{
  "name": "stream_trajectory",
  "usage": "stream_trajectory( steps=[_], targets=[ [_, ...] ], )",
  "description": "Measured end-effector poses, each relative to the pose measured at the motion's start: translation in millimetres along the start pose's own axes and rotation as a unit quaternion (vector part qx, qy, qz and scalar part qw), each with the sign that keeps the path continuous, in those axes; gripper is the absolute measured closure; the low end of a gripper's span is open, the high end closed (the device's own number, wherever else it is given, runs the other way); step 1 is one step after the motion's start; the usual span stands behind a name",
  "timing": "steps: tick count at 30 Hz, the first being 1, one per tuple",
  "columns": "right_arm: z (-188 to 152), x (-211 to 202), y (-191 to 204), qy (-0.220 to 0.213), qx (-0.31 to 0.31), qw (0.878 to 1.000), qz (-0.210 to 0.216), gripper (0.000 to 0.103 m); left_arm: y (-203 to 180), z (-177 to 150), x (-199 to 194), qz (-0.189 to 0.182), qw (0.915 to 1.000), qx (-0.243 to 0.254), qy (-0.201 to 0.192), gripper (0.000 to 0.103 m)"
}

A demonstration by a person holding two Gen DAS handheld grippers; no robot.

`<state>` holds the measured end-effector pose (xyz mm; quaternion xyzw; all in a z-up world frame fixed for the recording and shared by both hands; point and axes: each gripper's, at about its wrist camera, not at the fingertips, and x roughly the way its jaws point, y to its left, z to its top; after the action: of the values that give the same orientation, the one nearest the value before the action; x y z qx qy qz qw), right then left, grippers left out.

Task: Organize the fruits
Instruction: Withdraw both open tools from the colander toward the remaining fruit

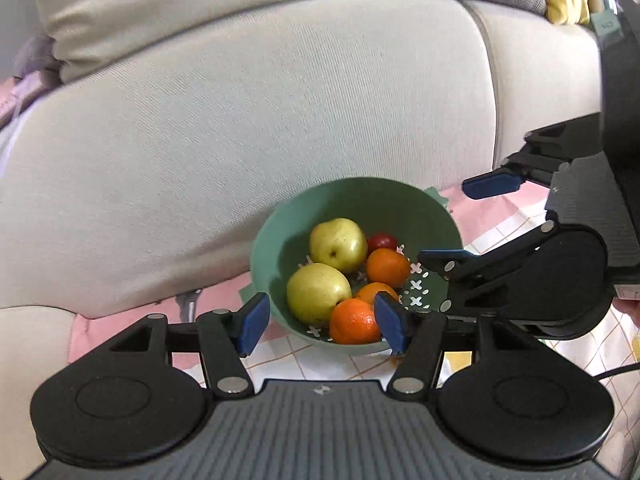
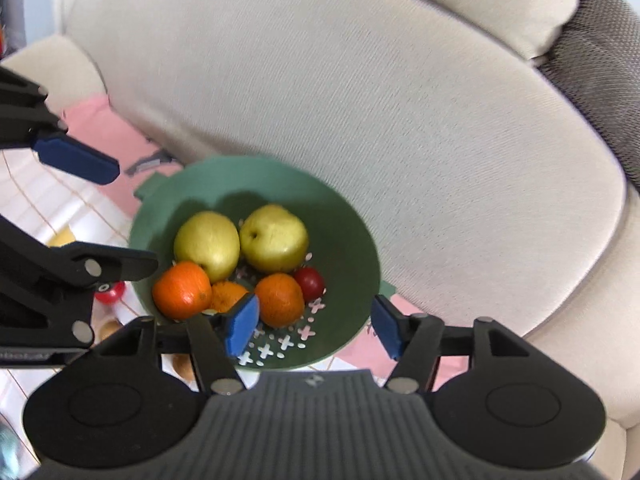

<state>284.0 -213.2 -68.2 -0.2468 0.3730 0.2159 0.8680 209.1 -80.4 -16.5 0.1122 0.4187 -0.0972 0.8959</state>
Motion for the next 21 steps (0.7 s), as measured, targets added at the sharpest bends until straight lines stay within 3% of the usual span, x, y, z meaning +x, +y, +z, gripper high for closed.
stream_trajectory(
  steps=[9,15,21],
  targets=[
    [-24,-63,27,-0.075,0.052,0.995,-0.034,0.025,7,-27,-44,0.019,0.9975,-0.047,-0.048,0.032],
    [-54,-92,42,-0.097,0.126,0.987,-0.035,0.025,9,-49,-69,0.022,0.9944,-0.078,-0.068,0.031],
    [-84,-104,60,-0.095,0.173,0.980,-0.034,0.025,9,-76,-76,0.013,0.9925,-0.108,-0.055,0.031]
  ],
)
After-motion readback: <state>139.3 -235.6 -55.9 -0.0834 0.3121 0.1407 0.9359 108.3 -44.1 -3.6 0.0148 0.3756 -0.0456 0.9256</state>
